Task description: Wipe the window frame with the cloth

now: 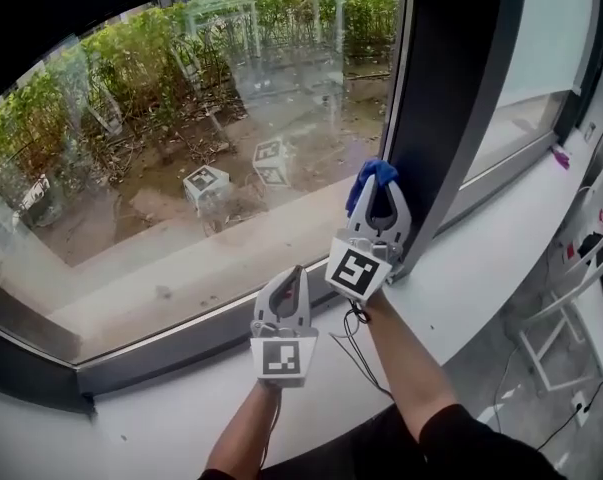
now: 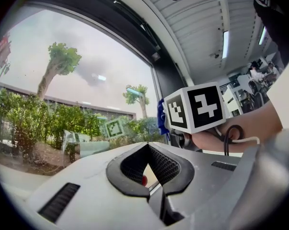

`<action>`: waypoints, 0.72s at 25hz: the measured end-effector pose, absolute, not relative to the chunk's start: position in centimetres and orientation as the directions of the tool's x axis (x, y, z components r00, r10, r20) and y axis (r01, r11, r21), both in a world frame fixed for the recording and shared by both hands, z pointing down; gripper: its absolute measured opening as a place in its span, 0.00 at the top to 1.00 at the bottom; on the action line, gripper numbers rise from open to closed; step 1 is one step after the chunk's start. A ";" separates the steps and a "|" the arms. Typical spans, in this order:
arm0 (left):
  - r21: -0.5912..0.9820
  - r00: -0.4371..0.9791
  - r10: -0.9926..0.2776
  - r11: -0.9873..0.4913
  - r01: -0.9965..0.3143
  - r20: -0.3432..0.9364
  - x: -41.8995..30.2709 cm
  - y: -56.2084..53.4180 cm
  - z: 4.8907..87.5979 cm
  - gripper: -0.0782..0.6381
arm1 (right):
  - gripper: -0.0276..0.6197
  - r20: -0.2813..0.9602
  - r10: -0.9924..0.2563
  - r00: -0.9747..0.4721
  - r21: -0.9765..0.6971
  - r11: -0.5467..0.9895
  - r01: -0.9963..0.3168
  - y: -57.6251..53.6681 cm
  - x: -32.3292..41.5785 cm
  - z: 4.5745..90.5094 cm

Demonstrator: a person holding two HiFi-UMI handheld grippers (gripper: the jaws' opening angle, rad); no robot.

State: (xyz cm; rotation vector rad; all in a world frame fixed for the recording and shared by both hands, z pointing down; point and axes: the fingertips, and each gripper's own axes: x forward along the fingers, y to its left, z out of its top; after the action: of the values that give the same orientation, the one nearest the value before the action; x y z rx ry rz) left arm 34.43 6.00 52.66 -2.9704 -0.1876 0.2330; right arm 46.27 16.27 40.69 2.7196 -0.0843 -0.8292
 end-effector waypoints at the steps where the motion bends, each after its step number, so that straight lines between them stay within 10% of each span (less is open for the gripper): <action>1: -0.160 0.980 0.139 -0.980 0.115 -0.144 34.4 6.0 52.7 0.88 | 0.92 -0.535 -0.142 0.833 0.300 -0.953 0.031 16.3 46.3 40.9; 18: -0.154 0.982 0.137 -0.981 0.117 -0.129 35.1 5.7 53.3 0.88 | 0.92 -0.465 -0.139 0.874 0.310 -0.951 0.013 16.3 46.9 44.1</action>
State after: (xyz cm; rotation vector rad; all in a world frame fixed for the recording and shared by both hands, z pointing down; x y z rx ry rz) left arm 35.13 5.65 53.30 -2.9818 -0.1918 0.2089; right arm 46.93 16.32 44.15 2.7408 -0.0948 -0.7126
